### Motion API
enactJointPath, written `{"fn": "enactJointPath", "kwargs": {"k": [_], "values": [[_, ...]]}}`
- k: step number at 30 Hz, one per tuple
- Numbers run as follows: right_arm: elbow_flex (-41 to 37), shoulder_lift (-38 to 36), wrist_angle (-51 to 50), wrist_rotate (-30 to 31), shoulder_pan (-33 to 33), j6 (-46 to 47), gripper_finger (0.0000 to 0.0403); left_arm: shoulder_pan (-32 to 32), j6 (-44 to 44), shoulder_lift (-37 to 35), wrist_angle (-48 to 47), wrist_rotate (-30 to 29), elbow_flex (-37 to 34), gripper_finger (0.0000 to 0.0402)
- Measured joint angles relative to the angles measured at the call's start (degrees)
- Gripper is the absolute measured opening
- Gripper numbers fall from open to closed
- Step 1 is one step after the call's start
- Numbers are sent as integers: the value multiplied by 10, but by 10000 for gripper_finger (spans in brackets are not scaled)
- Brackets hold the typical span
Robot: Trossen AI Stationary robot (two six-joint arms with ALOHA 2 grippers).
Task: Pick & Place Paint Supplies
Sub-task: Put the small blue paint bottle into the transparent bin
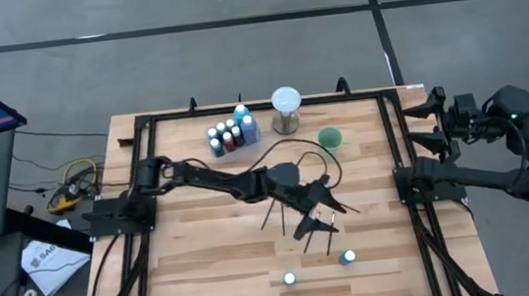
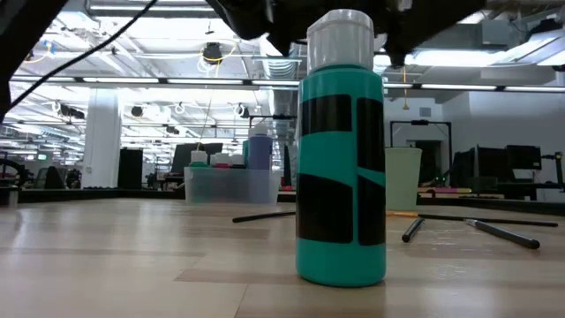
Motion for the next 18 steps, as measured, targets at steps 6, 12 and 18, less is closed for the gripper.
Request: {"fn": "enactJointPath", "kwargs": {"k": [6,12,18], "values": [[-16,-31,0,0,0,13,285,-17,0,56,2,27,42,262],[-31,-53,0,0,0,36,285,-44,0,108,2,26,75,262],[-46,-57,-5,0,0,50,285,-67,0,134,4,-42,97,262]]}}
